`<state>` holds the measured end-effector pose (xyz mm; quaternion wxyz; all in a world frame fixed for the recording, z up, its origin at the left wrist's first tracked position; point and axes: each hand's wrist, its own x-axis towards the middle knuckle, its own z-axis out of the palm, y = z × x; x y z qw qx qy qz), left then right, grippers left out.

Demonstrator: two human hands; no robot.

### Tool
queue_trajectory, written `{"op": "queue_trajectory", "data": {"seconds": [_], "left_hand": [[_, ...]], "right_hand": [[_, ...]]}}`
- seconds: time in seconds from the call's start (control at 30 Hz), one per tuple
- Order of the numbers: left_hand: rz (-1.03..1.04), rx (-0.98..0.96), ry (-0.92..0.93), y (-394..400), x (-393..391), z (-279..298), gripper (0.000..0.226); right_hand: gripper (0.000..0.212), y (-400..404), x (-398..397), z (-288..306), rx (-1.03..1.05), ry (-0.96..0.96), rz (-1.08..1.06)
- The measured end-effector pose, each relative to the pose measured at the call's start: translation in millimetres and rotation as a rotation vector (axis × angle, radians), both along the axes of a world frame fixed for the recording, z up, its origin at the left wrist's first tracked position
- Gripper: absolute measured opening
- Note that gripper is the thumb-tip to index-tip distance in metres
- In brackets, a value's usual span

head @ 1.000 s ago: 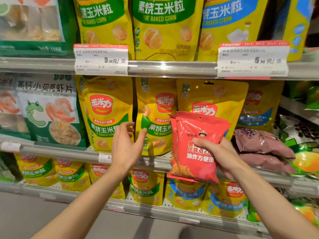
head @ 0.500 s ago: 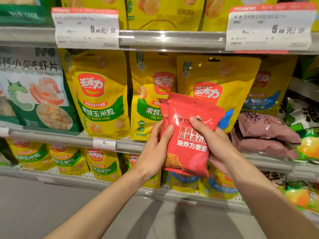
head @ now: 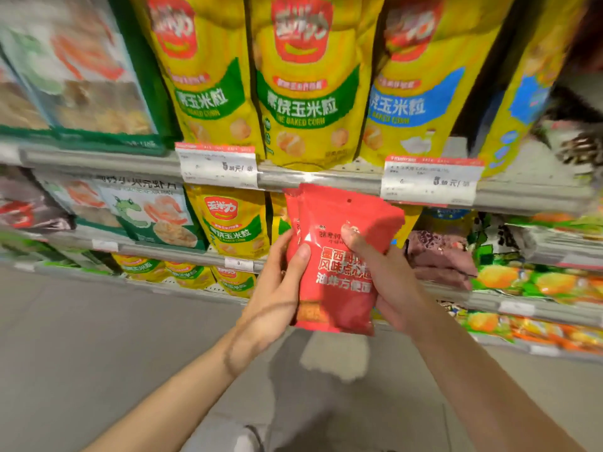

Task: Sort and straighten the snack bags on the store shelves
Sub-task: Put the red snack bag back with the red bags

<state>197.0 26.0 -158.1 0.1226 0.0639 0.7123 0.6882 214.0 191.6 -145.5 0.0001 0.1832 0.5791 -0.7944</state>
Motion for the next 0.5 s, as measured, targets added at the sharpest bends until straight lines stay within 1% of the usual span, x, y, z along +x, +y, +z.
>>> {"op": "queue_trajectory", "data": {"seconds": [0.13,0.23,0.33,0.4,0.47,0.5], "left_hand": [[0.021,0.029,-0.035,-19.3,47.3,105.5,0.06],[0.065,0.042,-0.031,-36.2,69.8,179.1,0.062],[0.061,0.015,0.017,-57.6,81.4,243.2,0.063],[0.061,0.015,0.032,-74.3,84.7,278.1,0.07],[0.06,0.009,0.081,-92.1,84.9,310.2,0.07],[0.063,0.006,0.106,-101.5,83.0,323.6,0.072]], "right_hand": [[0.06,-15.5,39.3,104.1,0.001,0.003,0.065],[0.045,-33.4,56.9,177.9,0.021,0.032,0.075],[0.033,-53.6,67.8,246.8,0.028,0.074,0.095],[0.036,-71.1,73.7,285.5,-0.008,0.087,0.105],[0.044,-89.9,74.1,319.4,-0.014,0.102,0.095],[0.045,-99.8,73.4,334.6,-0.004,0.113,0.087]]}}
